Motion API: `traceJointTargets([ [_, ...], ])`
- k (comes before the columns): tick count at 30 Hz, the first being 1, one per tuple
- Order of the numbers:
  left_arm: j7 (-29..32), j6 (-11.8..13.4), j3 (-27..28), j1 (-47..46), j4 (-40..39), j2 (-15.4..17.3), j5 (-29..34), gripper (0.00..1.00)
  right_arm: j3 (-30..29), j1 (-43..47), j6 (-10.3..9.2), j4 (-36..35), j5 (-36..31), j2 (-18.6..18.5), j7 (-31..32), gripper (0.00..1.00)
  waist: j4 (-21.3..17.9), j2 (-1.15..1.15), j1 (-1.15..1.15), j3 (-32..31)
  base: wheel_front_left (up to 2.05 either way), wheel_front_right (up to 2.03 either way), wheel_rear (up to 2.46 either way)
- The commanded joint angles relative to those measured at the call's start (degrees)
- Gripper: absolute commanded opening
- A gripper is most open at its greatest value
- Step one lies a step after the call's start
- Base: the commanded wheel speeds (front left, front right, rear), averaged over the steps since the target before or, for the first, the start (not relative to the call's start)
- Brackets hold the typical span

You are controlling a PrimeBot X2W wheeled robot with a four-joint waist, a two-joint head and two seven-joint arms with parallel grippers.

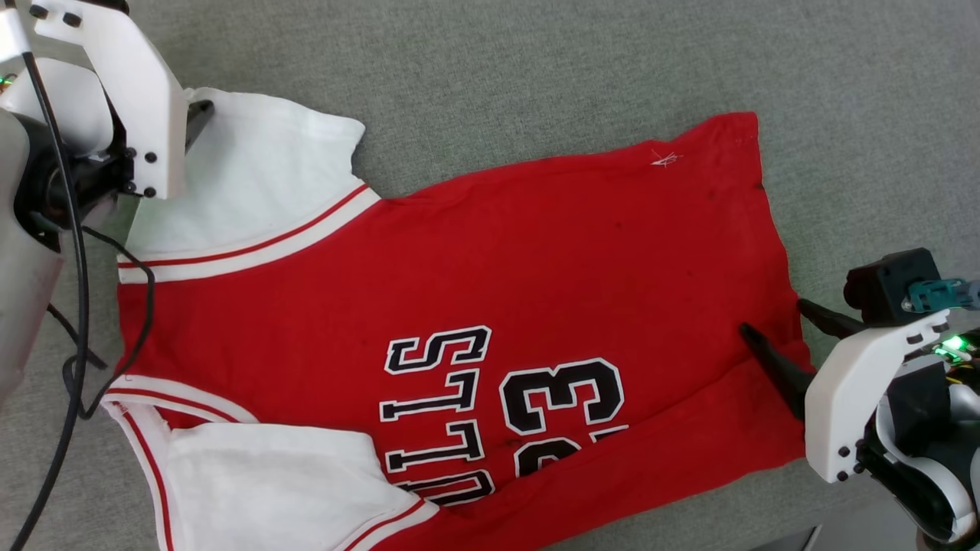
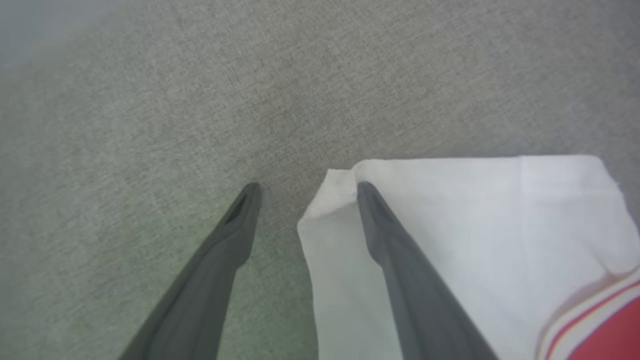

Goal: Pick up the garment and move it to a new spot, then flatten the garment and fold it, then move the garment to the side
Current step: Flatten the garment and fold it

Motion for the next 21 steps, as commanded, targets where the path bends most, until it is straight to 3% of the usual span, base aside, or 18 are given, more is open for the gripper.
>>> traceJointTargets([
  [1,-0.49,-0.33,-0.05,-0.72,0.72,-0.34,0.39,1.00,0.12,-0.86,-0.05,0.12,-0.11,0.29,-0.31,1.00,-0.15,0.00,-0.01,0.51,0.00,0.00,0.00],
  [3,-0.56,-0.19,-0.22,-1.02,3.08,-0.74,0.38,1.00,0.44,-1.20,-0.05,0.42,-0.23,0.40,-0.54,1.00,-0.16,0.00,-0.01,0.90,0.00,0.00,0.00],
  [4,0.02,-0.41,-0.51,-0.83,4.19,-1.08,0.00,0.73,0.58,-1.30,-0.05,0.59,-0.26,0.41,-0.60,1.00,-0.14,0.00,-0.01,1.01,0.00,0.00,0.00],
  [5,0.80,-0.97,-0.84,-0.49,5.11,-1.43,-0.55,0.08,0.67,-1.45,-0.05,0.75,-0.27,0.43,-0.71,1.00,-0.10,0.00,-0.01,1.10,0.00,0.00,0.00],
  [6,1.36,-1.39,-1.12,-0.09,5.94,-1.76,-1.01,0.00,0.73,-1.62,-0.05,0.88,-0.29,0.46,-0.79,1.00,-0.04,0.00,-0.01,1.15,0.00,0.00,0.00],
  [11,0.79,-2.53,-1.31,1.51,8.35,-3.10,-2.62,0.00,0.44,-2.07,-0.05,1.64,-0.32,-0.25,-0.47,1.00,0.70,0.00,-0.01,0.52,0.00,0.00,0.00],
  [21,-9.97,-4.09,0.73,1.02,5.72,-5.44,-2.98,0.00,-1.54,-5.32,-0.05,2.64,1.63,-4.49,2.52,1.00,4.24,0.00,-0.01,-4.54,0.00,0.00,0.00],
])
